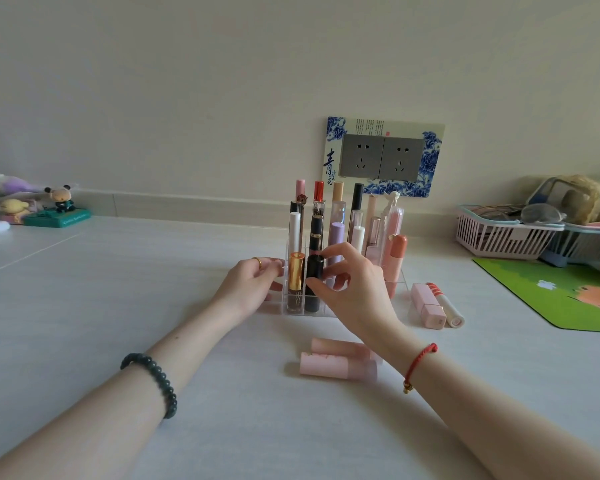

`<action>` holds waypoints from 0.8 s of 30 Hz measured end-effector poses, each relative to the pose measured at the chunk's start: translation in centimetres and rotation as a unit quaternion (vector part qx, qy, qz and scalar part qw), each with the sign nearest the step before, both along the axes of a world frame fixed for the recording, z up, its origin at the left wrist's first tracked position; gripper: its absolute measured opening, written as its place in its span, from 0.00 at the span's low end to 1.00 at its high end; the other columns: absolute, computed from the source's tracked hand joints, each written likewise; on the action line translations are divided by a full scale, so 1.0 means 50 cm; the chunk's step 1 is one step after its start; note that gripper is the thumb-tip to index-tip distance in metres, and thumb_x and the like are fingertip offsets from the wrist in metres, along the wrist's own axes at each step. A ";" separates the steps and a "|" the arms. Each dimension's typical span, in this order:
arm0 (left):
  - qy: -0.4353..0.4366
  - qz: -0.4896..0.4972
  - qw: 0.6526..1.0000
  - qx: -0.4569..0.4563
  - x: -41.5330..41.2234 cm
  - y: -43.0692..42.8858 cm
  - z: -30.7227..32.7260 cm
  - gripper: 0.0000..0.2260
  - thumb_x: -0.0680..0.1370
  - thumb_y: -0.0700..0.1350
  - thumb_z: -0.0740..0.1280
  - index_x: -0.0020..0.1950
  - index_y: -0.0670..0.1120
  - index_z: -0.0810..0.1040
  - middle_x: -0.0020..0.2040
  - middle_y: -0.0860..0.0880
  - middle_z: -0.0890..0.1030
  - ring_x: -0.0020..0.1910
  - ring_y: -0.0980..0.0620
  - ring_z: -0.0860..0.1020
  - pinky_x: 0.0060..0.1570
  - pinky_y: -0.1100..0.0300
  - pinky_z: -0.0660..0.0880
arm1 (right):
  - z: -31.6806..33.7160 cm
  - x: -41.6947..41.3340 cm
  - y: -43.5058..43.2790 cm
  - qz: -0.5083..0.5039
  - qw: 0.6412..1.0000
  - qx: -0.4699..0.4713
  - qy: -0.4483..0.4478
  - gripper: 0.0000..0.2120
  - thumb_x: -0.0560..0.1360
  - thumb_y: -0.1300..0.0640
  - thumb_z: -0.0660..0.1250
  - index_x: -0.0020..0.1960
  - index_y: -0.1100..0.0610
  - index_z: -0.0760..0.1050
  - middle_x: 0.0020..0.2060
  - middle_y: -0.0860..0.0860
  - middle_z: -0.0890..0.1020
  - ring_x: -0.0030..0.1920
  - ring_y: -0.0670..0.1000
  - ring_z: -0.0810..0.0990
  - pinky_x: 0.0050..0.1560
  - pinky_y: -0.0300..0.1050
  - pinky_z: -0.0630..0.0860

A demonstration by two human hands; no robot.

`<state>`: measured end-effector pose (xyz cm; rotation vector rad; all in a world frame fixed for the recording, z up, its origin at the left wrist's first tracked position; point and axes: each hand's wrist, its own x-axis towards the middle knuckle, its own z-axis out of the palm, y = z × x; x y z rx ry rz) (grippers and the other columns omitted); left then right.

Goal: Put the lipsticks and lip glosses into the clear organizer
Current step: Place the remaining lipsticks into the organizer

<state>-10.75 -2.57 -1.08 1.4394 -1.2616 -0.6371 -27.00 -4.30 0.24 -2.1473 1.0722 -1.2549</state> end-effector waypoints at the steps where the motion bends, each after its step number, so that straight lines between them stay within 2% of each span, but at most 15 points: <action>1: 0.002 0.000 1.000 -0.001 0.000 0.000 -0.001 0.09 0.79 0.46 0.58 0.52 0.47 0.76 0.51 0.47 0.79 0.52 0.45 0.78 0.44 0.58 0.75 | 0.000 0.000 0.000 0.000 1.000 0.002 0.002 0.16 0.69 0.56 0.71 0.54 0.51 0.71 0.35 0.43 0.78 0.33 0.42 0.74 0.30 0.25 0.70; 3: 0.004 0.000 1.000 -0.003 0.000 -0.001 -0.001 0.09 0.79 0.46 0.58 0.53 0.46 0.76 0.51 0.47 0.78 0.52 0.45 0.78 0.43 0.58 0.75 | -0.001 0.000 0.000 0.000 1.000 0.003 0.006 0.17 0.69 0.56 0.71 0.55 0.52 0.70 0.35 0.44 0.78 0.33 0.41 0.74 0.30 0.25 0.70; 6: 0.003 0.001 1.000 0.000 -0.002 -0.001 0.000 0.10 0.79 0.46 0.58 0.53 0.45 0.77 0.49 0.48 0.79 0.46 0.48 0.79 0.49 0.52 0.76 | 0.001 -0.003 0.000 0.000 1.000 -0.002 0.012 0.17 0.69 0.56 0.71 0.55 0.52 0.70 0.36 0.45 0.79 0.33 0.40 0.73 0.30 0.24 0.69; 9: -0.020 0.038 0.999 -0.007 0.001 0.005 0.009 0.11 0.79 0.46 0.58 0.51 0.44 0.78 0.48 0.48 0.80 0.42 0.51 0.79 0.52 0.52 0.75 | 0.017 -0.012 0.002 -0.009 0.999 -0.028 -0.012 0.17 0.68 0.55 0.71 0.54 0.54 0.71 0.36 0.46 0.80 0.34 0.42 0.75 0.33 0.27 0.72; 11: -0.072 0.101 0.990 -0.068 0.004 0.015 0.025 0.10 0.78 0.46 0.58 0.47 0.45 0.78 0.42 0.49 0.81 0.40 0.51 0.78 0.50 0.55 0.75 | 0.036 -0.027 0.003 -0.019 0.997 -0.051 -0.048 0.15 0.68 0.56 0.71 0.53 0.54 0.72 0.34 0.45 0.79 0.32 0.43 0.76 0.34 0.31 0.75; 13: -0.113 0.134 0.969 -0.176 0.000 0.040 0.053 0.09 0.77 0.48 0.60 0.42 0.47 0.77 0.36 0.50 0.79 0.37 0.51 0.77 0.43 0.62 0.74 | 0.055 -0.049 0.003 -0.017 0.994 -0.069 -0.083 0.13 0.69 0.58 0.71 0.51 0.54 0.73 0.33 0.47 0.80 0.29 0.43 0.75 0.34 0.32 0.75; 15: -0.157 0.063 0.948 -0.270 -0.015 0.070 0.086 0.09 0.73 0.52 0.61 0.38 0.51 0.76 0.33 0.50 0.79 0.37 0.49 0.77 0.37 0.69 0.71 | 0.068 -0.079 0.003 0.008 0.994 -0.075 -0.083 0.09 0.69 0.58 0.71 0.48 0.54 0.75 0.32 0.49 0.82 0.28 0.44 0.75 0.33 0.32 0.75; 17: -0.213 -0.080 0.933 -0.280 -0.043 0.092 0.103 0.06 0.72 0.51 0.62 0.38 0.54 0.77 0.34 0.53 0.80 0.37 0.51 0.78 0.38 0.69 0.72 | 0.077 -0.111 0.005 0.059 0.996 -0.048 -0.036 0.05 0.69 0.58 0.70 0.44 0.53 0.76 0.32 0.50 0.83 0.29 0.45 0.78 0.34 0.34 0.77; 20: -0.315 -0.222 0.902 -0.194 -0.094 0.098 0.085 0.03 0.73 0.48 0.68 0.43 0.51 0.81 0.37 0.58 0.79 0.37 0.57 0.78 0.39 0.66 0.74 | 0.078 -0.157 -0.001 0.127 0.988 0.019 0.087 0.04 0.68 0.59 0.71 0.41 0.52 0.78 0.34 0.50 0.83 0.32 0.45 0.81 0.37 0.36 0.79; 24: -0.426 -0.269 0.859 -0.088 -0.120 0.099 0.059 0.13 0.70 0.58 0.69 0.48 0.52 0.81 0.39 0.61 0.76 0.39 0.60 0.75 0.41 0.65 0.74 | 0.061 -0.180 -0.010 0.166 0.949 0.103 0.247 0.06 0.67 0.55 0.72 0.44 0.50 0.80 0.35 0.48 0.82 0.33 0.42 0.78 0.39 0.36 0.77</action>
